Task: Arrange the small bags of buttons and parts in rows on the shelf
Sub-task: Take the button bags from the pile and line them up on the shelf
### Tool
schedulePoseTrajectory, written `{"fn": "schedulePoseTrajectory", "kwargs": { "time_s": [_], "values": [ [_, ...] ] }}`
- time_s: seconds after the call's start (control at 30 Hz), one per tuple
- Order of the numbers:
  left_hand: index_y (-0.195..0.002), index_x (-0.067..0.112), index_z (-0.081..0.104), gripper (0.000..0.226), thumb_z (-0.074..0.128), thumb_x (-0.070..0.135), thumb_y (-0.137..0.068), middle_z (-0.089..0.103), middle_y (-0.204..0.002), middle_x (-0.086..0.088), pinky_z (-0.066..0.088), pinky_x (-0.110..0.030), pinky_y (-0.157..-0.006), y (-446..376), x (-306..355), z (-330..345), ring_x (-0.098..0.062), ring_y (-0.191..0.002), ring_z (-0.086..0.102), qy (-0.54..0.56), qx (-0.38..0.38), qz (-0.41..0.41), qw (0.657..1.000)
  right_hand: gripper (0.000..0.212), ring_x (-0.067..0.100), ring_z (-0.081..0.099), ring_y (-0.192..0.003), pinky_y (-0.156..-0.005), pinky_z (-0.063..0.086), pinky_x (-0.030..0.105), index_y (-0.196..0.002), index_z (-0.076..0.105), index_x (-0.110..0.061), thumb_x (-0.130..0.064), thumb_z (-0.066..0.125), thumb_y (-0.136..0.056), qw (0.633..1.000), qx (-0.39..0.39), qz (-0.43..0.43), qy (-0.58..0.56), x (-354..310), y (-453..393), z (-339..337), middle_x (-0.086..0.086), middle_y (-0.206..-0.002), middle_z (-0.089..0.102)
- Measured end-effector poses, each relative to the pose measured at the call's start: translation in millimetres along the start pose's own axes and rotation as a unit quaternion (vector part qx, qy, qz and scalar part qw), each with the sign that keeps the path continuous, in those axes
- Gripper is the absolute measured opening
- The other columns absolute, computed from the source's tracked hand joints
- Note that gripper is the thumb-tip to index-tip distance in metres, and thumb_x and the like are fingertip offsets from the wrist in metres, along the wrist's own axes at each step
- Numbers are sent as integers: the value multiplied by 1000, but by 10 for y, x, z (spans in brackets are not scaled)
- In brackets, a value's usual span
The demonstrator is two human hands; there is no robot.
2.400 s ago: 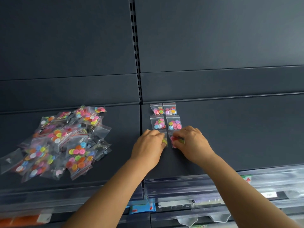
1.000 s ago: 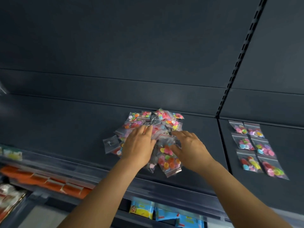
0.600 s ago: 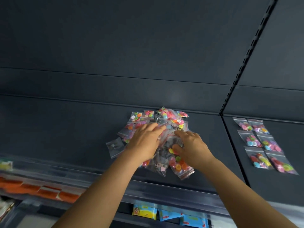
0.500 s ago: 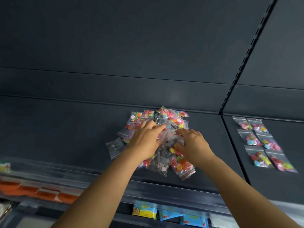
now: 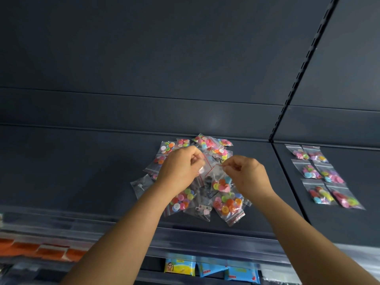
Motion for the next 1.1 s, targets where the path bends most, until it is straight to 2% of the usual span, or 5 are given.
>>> {"fn": "schedulePoseTrajectory", "kwargs": {
  "time_s": [0.3, 0.53, 0.77, 0.97, 1.1],
  "values": [
    [-87, 20, 64, 2, 64, 21, -87, 68, -82, 5, 51, -26, -70, 41, 95, 130, -12, -77, 65, 200, -6, -70, 977, 10, -4, 50, -46, -44, 36, 8, -85, 68, -21, -17, 60, -90, 990, 37, 4, -134, -109, 91, -249, -5, -74, 68],
    [-89, 16, 62, 6, 61, 21, -90, 70, -79, 0, 50, -23, -60, 79, 427, 374, -13, -70, 65, 241, -15, -62, 969, 12, 24, 62, -64, -69, 56, 45, -81, 68, -21, -16, 61, -90, 970, 45, 38, -234, -19, 251, -548, 2, -70, 68],
    [-86, 17, 61, 4, 61, 20, -88, 68, -79, 1, 50, -24, -61, 160, 921, 620, -13, -69, 63, 279, 13, -62, 958, 12, 21, 59, -61, -61, 51, 37, -74, 68, -20, -13, 67, -84, 968, 38, 73, -239, 327, 406, -867, 8, -70, 70],
    [-100, 16, 65, 18, 69, 25, -85, 70, -86, 2, 52, -20, -68, 299, 1313, 1026, -7, -72, 64, 308, -108, -84, 942, 9, 1, 54, -43, -42, 41, 13, -82, 67, -6, -4, 61, -87, 945, 105, 110, -290, 756, 547, -1354, 4, -63, 63],
    [-95, 11, 66, 16, 71, 19, -82, 69, -83, -3, 52, -22, -66, 385, 1544, 1190, -7, -66, 60, 318, -123, -106, 934, 8, 5, 60, -51, -46, 46, 15, -84, 67, -4, -3, 60, -87, 931, 108, 116, -329, 984, 636, -1558, 7, -69, 65]
  ]
}}
Point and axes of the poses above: each hand's wrist, its own y-axis away from the middle knuckle, its own z-axis out of the palm, x = y × z, the point moved 7 cm from there along -y, towards the middle knuckle
